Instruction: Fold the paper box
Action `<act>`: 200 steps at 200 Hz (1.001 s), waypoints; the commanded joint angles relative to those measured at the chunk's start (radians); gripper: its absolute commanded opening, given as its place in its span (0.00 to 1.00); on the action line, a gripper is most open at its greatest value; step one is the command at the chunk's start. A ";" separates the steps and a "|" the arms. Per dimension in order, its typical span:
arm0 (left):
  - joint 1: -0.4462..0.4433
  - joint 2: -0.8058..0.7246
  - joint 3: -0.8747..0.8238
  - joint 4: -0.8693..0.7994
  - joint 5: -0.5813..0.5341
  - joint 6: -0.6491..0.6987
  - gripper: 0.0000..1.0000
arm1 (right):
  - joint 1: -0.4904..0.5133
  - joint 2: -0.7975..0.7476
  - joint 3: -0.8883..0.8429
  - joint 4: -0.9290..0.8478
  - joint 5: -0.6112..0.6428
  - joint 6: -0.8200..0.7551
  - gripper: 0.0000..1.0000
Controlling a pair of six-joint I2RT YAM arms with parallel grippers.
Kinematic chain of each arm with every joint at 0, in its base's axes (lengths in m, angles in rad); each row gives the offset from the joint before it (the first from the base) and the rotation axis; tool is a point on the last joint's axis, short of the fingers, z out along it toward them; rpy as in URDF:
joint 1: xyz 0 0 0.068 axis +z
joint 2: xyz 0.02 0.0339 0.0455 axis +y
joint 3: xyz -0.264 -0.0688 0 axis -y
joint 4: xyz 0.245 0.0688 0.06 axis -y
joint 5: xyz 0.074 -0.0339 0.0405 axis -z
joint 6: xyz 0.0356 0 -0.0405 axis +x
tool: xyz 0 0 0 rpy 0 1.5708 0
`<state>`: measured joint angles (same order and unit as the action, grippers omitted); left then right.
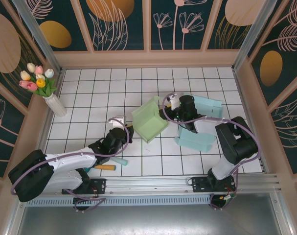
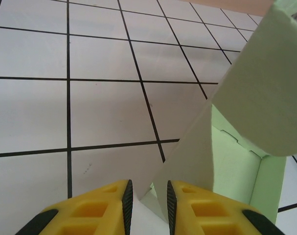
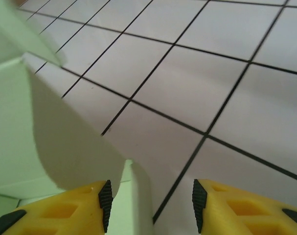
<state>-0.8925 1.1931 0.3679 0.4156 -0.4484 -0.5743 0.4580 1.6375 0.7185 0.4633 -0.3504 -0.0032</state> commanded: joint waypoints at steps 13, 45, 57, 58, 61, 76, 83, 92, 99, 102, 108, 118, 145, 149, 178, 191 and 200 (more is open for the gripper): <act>0.024 0.034 0.060 0.022 -0.008 0.037 0.27 | 0.042 0.010 0.032 0.006 -0.066 -0.073 0.51; 0.045 0.026 0.100 -0.048 -0.065 0.071 0.28 | 0.044 0.013 0.035 0.006 -0.038 -0.068 0.50; 0.044 -0.006 0.104 -0.094 -0.085 0.065 0.27 | 0.044 0.015 0.036 0.003 -0.017 -0.066 0.50; 0.045 -0.010 0.105 -0.097 -0.086 0.063 0.27 | 0.044 0.015 0.036 0.003 -0.015 -0.066 0.50; 0.044 -0.020 0.106 -0.111 -0.089 0.059 0.28 | 0.044 0.014 0.035 0.001 -0.011 -0.066 0.50; 0.045 -0.081 0.095 -0.156 -0.088 0.033 0.28 | 0.043 0.017 0.039 0.001 0.005 -0.063 0.50; 0.044 -0.108 0.086 -0.163 -0.071 0.026 0.28 | 0.042 0.019 0.040 0.002 0.007 -0.063 0.50; 0.045 -0.133 0.082 -0.179 -0.046 0.018 0.28 | 0.043 0.020 0.043 0.001 0.007 -0.061 0.50; 0.045 -0.145 0.083 -0.194 -0.029 0.012 0.28 | 0.043 0.021 0.044 0.003 0.007 -0.058 0.50; 0.045 -0.147 0.084 -0.198 -0.022 0.010 0.28 | 0.043 0.020 0.042 0.004 0.007 -0.057 0.50; 0.045 -0.153 0.085 -0.202 -0.004 0.006 0.28 | 0.042 0.019 0.042 0.008 0.005 -0.055 0.51; 0.045 -0.153 0.080 -0.187 0.026 0.001 0.29 | 0.042 0.020 0.040 0.009 0.004 -0.054 0.50; 0.045 -0.082 0.098 -0.140 0.076 0.003 0.32 | 0.042 0.019 0.038 0.003 0.007 -0.060 0.50; 0.044 -0.065 0.106 -0.139 0.072 0.007 0.32 | 0.043 0.017 0.036 0.003 0.008 -0.061 0.50; 0.046 0.027 0.148 -0.157 -0.028 0.035 0.33 | 0.043 0.008 0.033 -0.002 0.007 -0.066 0.50; 0.047 0.047 0.157 -0.167 -0.074 0.049 0.33 | 0.043 0.005 0.033 -0.005 0.008 -0.070 0.50; 0.046 0.055 0.161 -0.166 -0.098 0.059 0.32 | 0.043 0.004 0.033 -0.005 0.007 -0.072 0.50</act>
<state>-0.8505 1.2251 0.4911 0.2638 -0.4541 -0.5491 0.4976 1.6451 0.7341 0.4591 -0.3412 -0.0479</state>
